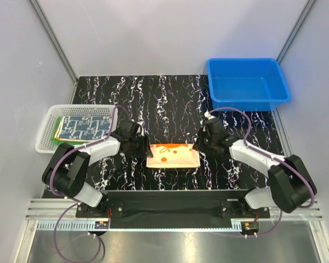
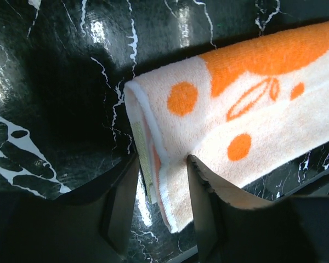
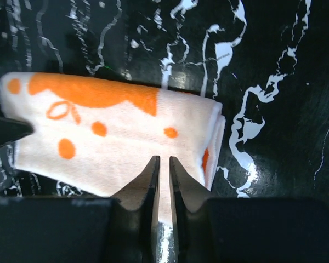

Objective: Fold and stack the towels
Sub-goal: Neatly place the folded towel into the bin

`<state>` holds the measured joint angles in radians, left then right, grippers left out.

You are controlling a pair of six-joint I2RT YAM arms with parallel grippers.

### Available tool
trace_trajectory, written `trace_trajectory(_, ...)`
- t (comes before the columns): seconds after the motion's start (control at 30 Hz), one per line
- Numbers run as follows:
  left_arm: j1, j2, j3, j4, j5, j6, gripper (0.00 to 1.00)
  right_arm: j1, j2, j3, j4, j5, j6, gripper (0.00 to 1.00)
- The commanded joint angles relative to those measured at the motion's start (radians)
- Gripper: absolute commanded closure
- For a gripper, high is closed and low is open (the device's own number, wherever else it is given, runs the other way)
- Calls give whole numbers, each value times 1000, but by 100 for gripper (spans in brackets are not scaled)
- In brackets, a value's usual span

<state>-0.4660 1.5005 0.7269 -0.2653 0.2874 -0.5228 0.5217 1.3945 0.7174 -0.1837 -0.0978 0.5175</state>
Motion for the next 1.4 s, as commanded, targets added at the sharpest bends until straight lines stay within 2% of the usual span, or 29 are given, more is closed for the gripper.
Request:
trace_trajectory(0.0, -3, 30, -4, 48, -10, -31, 57, 8, -75, 16, -12, 10, -20, 82)
trace_trajectory(0.13, -14, 38, -11, 38, -42, -48, 61, 8, -118, 20, -25, 7, -16, 81)
trace_trajectory(0.3, -39, 64, 12, 43, -50, -42, 85, 8, -154, 17, -16, -11, -16, 81)
trace_trajectory(0.33, -49, 69, 19, 43, -44, -42, 96, 8, -153, 20, -19, -13, -22, 81)
trace_trajectory(0.37, -52, 75, 34, 44, -30, -39, 100, 9, -150, 25, -20, -13, -25, 80)
trace_trajectory(0.53, -59, 51, 72, -3, -17, -43, 100, 8, -161, 21, -26, -16, -42, 79)
trace_trajectory(0.73, -60, 0, 221, -280, -212, -14, 100, 8, -198, 4, -39, 4, -59, 78)
trace_trajectory(0.97, -59, -45, 273, -400, -284, 6, 100, 6, -219, 22, -77, 6, -93, 78)
trace_trajectory(1.13, -39, -68, 409, -593, -491, 62, 100, 8, -252, 28, -89, -8, -93, 77)
trace_trajectory(1.37, 29, -103, 561, -722, -706, 181, 100, 8, -242, 70, -103, -17, -120, 77)
